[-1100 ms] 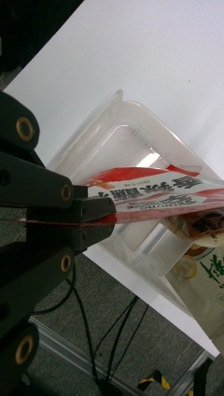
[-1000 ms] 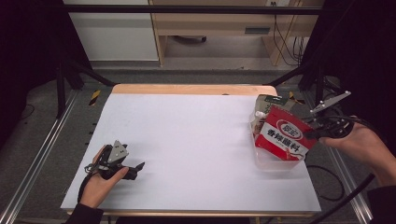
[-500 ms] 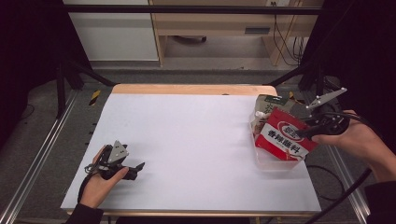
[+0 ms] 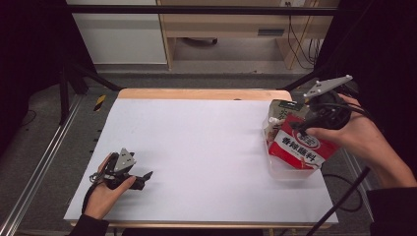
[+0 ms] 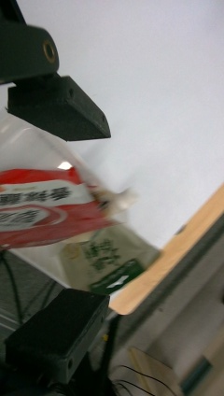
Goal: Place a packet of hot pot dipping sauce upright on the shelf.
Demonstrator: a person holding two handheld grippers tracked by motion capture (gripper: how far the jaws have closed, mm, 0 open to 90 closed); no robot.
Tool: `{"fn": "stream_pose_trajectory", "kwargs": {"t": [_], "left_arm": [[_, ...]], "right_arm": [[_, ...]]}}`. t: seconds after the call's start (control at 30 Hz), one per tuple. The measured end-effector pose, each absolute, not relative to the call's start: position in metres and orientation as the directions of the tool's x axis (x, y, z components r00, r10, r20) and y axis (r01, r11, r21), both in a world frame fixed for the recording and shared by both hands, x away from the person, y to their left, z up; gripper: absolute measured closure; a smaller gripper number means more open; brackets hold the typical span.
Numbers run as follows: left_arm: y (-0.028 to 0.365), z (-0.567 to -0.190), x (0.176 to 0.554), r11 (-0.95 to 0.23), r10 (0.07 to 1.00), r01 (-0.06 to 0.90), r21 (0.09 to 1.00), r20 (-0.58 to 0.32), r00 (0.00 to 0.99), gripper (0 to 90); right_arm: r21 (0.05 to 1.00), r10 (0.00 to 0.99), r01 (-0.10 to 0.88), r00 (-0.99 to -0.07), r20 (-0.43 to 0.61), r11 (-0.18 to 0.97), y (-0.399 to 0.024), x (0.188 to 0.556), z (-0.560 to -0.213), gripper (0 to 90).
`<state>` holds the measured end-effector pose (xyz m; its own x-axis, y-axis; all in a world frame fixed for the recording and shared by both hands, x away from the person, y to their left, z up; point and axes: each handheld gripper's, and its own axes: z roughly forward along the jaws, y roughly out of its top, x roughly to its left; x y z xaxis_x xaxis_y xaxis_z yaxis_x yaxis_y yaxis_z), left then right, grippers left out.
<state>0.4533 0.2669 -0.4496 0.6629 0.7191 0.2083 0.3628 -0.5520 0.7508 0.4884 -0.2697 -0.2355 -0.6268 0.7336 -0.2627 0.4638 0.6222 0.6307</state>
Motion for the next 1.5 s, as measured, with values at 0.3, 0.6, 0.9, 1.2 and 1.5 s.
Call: {"fn": "stream_pose_trajectory", "kwargs": {"t": [0.3, 0.6, 0.9, 1.2, 1.5], "left_arm": [[0.27, -0.449, 0.454, -0.541, 0.728, 0.365, 0.758, 0.204, 0.654, 5.9], [0.271, -0.449, 0.454, -0.54, 0.73, 0.365, 0.758, 0.205, 0.652, 5.9], [0.272, -0.449, 0.454, -0.523, 0.74, 0.369, 0.768, 0.195, 0.644, 5.6], [0.272, -0.449, 0.455, -0.532, 0.735, 0.368, 0.763, 0.2, 0.648, 5.6], [0.273, -0.449, 0.455, -0.528, 0.741, 0.372, 0.763, 0.2, 0.641, 5.3]], "right_arm": [[0.721, 0.683, 0.311, -0.667, -0.298, 0.619, -0.201, 0.481, -0.231, 13.8], [0.771, 0.668, 0.283, -0.706, -0.236, 0.571, -0.152, 0.483, -0.273, 12.6], [0.78, 0.659, 0.31, -0.734, -0.167, 0.543, -0.128, 0.484, -0.315, 11.3], [0.781, 0.68, 0.363, -0.725, -0.106, 0.508, -0.123, 0.497, -0.344, 10.5], [0.784, 0.713, 0.405, -0.698, -0.068, 0.471, -0.113, 0.498, -0.376, 9.6]]}}
